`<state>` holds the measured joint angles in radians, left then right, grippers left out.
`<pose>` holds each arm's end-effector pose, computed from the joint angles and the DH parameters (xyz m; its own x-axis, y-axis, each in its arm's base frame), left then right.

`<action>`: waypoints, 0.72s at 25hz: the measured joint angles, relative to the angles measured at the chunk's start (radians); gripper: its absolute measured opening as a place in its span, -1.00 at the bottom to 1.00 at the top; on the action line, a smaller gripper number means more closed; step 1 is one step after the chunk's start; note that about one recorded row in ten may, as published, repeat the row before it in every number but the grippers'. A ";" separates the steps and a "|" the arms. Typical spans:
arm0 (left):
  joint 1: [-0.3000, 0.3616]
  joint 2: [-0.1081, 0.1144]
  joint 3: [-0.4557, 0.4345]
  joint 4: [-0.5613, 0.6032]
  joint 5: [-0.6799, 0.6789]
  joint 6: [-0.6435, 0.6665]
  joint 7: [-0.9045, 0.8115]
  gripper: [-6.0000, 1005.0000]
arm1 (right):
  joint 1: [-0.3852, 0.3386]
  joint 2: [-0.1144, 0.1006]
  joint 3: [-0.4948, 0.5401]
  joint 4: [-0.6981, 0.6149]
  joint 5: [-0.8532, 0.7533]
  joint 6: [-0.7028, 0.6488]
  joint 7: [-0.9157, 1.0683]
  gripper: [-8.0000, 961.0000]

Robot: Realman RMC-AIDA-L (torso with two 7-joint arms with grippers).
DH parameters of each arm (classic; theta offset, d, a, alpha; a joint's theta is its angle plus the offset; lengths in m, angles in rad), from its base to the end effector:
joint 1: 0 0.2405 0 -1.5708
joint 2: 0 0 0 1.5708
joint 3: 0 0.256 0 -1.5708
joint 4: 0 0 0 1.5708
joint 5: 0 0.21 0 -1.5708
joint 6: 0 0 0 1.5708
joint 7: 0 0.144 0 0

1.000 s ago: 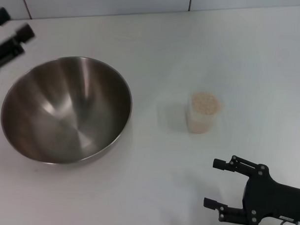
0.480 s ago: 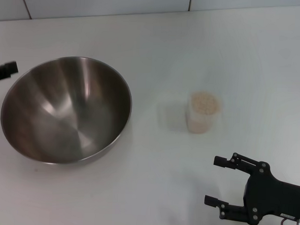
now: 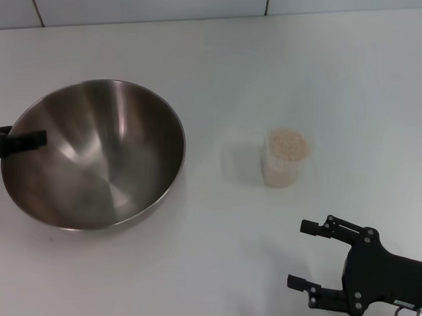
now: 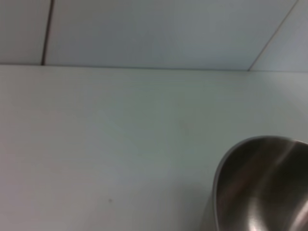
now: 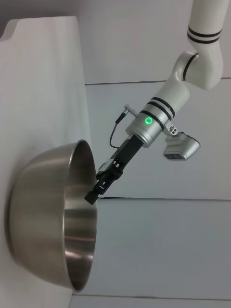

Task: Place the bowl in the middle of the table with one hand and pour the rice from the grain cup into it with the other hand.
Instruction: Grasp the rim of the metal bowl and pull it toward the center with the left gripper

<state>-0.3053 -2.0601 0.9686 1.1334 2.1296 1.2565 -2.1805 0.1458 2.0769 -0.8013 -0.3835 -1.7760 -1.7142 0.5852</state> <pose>-0.3002 0.3362 0.0540 0.5559 0.7088 0.4343 0.8291 -0.4351 -0.3512 0.3309 0.1786 -0.0349 0.7939 -0.0369 -0.6070 -0.2867 -0.9030 -0.3201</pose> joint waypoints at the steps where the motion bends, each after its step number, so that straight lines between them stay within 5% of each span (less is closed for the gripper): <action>1: 0.000 0.000 0.000 0.000 0.000 0.000 0.000 0.47 | 0.000 0.000 0.000 0.000 0.000 0.001 0.000 0.66; 9: -0.014 -0.002 0.005 -0.023 0.005 0.003 0.000 0.41 | 0.000 0.000 -0.001 0.000 -0.001 0.002 0.000 0.66; 14: -0.044 0.003 0.000 -0.060 0.024 0.018 0.004 -0.08 | 0.000 0.000 -0.001 0.000 -0.002 0.004 0.000 0.66; 18: -0.053 0.001 -0.006 -0.062 0.028 0.019 0.002 -0.23 | 0.000 0.000 -0.001 0.000 -0.002 0.004 0.000 0.66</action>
<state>-0.3588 -2.0591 0.9631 1.0716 2.1581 1.2755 -2.1780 0.1457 2.0769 -0.8023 -0.3835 -1.7778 -1.7098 0.5856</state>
